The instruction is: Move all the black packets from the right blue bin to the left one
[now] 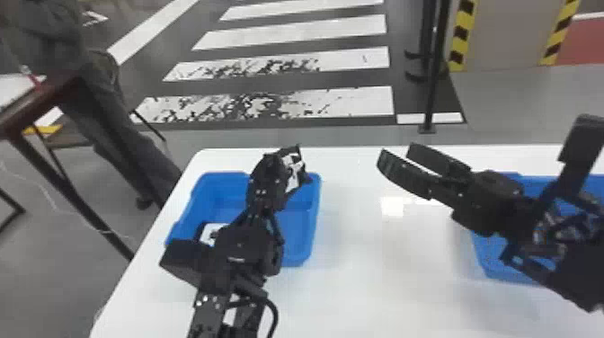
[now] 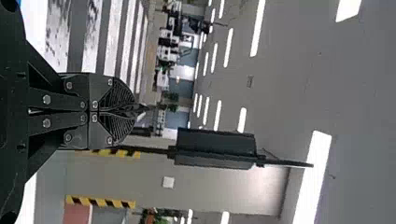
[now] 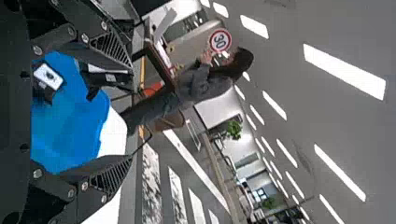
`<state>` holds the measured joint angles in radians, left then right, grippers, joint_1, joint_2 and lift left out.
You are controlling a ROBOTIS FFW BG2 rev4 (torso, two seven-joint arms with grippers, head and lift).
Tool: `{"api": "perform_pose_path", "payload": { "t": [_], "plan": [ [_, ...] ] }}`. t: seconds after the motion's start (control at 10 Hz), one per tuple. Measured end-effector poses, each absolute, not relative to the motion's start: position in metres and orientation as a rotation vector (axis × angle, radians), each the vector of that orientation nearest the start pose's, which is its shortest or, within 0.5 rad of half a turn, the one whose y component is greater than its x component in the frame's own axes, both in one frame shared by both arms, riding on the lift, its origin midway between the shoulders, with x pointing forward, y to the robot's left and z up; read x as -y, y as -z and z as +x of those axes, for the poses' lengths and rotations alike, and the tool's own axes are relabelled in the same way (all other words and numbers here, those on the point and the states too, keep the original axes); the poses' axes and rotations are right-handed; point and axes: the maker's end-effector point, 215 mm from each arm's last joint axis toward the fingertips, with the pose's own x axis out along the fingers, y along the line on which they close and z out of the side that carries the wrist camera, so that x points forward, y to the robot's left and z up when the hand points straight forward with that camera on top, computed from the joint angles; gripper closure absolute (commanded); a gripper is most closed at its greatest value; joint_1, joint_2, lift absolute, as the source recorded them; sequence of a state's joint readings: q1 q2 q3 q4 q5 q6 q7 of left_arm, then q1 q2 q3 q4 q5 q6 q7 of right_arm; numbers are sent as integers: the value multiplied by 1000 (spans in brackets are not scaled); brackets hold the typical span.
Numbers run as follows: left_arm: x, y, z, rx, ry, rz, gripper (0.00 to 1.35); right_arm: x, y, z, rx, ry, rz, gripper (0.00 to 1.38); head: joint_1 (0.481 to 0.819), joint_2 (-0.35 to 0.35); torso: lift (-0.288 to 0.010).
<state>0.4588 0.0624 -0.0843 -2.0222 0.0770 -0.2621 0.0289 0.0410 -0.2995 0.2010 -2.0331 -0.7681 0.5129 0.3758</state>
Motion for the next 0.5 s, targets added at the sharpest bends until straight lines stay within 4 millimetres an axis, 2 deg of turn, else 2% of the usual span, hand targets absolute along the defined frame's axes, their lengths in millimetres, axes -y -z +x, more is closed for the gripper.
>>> {"api": "perform_pose_path", "payload": {
  "t": [0.1, 0.2, 0.3, 0.4, 0.5],
  "plan": [
    [-212, 284, 467, 214, 29, 37, 1220, 48, 250, 485, -158, -832, 418, 62, 695, 192, -140],
    [-230, 317, 486, 164, -5, 142, 1220, 59, 254, 485, -159, -805, 410, 62, 695, 190, -140],
    [-256, 349, 499, 109, -48, 240, 1220, 64, 255, 485, -159, -794, 402, 62, 695, 203, -140],
    [-274, 372, 503, 80, -79, 290, 1159, 66, 257, 484, -164, -786, 393, 62, 695, 225, -140],
    [-283, 382, 501, 70, -94, 305, 707, 69, 259, 483, -170, -776, 388, 61, 695, 236, -140]
  ]
}}
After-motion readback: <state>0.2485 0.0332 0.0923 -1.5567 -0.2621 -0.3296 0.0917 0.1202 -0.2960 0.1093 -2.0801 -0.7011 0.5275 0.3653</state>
